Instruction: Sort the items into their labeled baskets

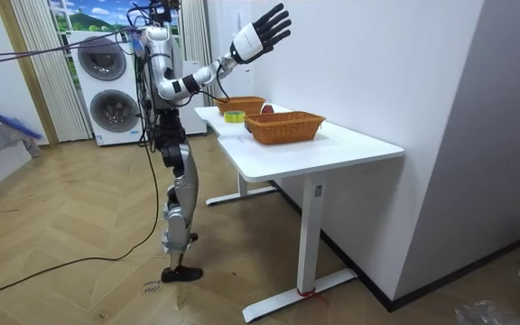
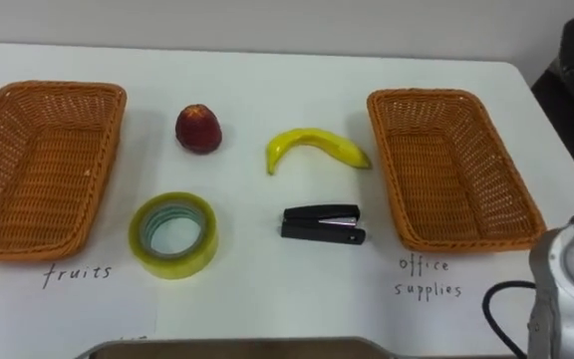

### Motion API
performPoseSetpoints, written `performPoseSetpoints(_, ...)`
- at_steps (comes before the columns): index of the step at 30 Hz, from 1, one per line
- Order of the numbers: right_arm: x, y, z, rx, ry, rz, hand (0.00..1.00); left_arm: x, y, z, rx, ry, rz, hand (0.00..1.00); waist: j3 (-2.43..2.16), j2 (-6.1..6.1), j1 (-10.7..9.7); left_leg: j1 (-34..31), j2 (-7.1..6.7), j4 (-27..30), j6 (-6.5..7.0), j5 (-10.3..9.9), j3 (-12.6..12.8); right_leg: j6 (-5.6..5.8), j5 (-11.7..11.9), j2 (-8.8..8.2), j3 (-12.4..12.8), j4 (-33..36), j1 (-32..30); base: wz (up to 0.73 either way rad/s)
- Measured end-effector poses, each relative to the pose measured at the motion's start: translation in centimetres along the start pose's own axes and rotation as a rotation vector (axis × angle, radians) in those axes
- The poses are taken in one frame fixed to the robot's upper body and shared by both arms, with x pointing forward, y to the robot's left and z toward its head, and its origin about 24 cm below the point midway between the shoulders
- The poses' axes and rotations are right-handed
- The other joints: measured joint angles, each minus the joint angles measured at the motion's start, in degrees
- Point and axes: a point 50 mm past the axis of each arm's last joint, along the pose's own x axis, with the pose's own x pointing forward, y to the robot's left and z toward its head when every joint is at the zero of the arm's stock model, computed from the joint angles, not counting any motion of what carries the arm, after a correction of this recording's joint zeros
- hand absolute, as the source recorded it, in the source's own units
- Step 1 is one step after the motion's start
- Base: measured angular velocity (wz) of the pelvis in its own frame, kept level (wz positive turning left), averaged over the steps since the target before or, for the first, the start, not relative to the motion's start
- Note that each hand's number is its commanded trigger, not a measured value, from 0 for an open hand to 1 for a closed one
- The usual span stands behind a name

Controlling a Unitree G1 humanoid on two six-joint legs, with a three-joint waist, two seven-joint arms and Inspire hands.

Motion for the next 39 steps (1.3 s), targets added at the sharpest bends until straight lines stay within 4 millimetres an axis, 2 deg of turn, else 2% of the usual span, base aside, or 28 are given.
performPoseSetpoints(7, 0.1, 1.4, 0.8, -0.087, -0.064, 0.215, 0.0, 0.0, 0.1, -0.2, 0.005, 0.006, 0.002, 0.0, -0.06, 0.31, 0.1, 0.1, 0.03, 0.0, 0.0, 0.0, 0.0, -0.08, 0.1, 0.05, 0.2, 0.0, 0.4, 0.0)
performPoseSetpoints(13, -1.1, 3.6, -0.1, -0.14, -0.016, 0.477, 0.0, 0.0, 0.1, -0.2, 0.006, 0.005, -0.031, 0.0, 0.13, 0.53, 0.2, 0.4, 0.03, 0.1, 0.0, 0.0, -0.1, -0.08, 0.1, 0.06, 0.1, -0.1, 0.9, 0.0)
performPoseSetpoints(16, -1.6, 4.3, -0.4, -0.199, -0.019, 0.567, 0.0, 0.0, 0.0, -0.1, 0.005, 0.001, -0.047, 0.0, 0.17, 0.49, 1.3, 0.6, 0.06, 0.1, 0.0, 0.0, -0.1, -0.08, 0.1, 0.07, 0.2, -0.1, 0.8, 0.0)
performPoseSetpoints(22, -2.4, 5.3, -0.9, -0.26, 0.006, 0.72, 0.0, 0.0, 0.2, 0.1, 0.006, -0.007, -0.06, 0.0, 0.1, -0.22, 2.3, 0.4, 0.06, 0.1, -0.01, 0.0, -0.2, -0.1, 0.1, 0.06, 0.0, -0.1, 0.8, 0.0)
performPoseSetpoints(30, -2.5, 5.5, -1.2, -0.33, 0.047, 0.941, 0.0, 0.2, 1.3, 1.0, 0.017, -0.028, -0.069, 0.0, 0.2, -2.26, 2.8, 0.3, 0.06, 0.2, 0.0, 0.0, -0.4, -0.1, 0.1, 0.06, 0.0, -0.1, 0.8, 0.0)
performPoseSetpoints(39, -3.1, 5.9, -1.4, -0.331, 0.082, 1.095, 0.0, 0.2, 1.2, 1.4, 0.021, -0.031, -0.085, 0.0, 0.32, -2.22, 3.0, 0.2, 0.17, 0.0, -0.02, 0.0, -0.4, -0.15, 0.1, 0.16, 0.0, -0.1, 0.8, 0.0)
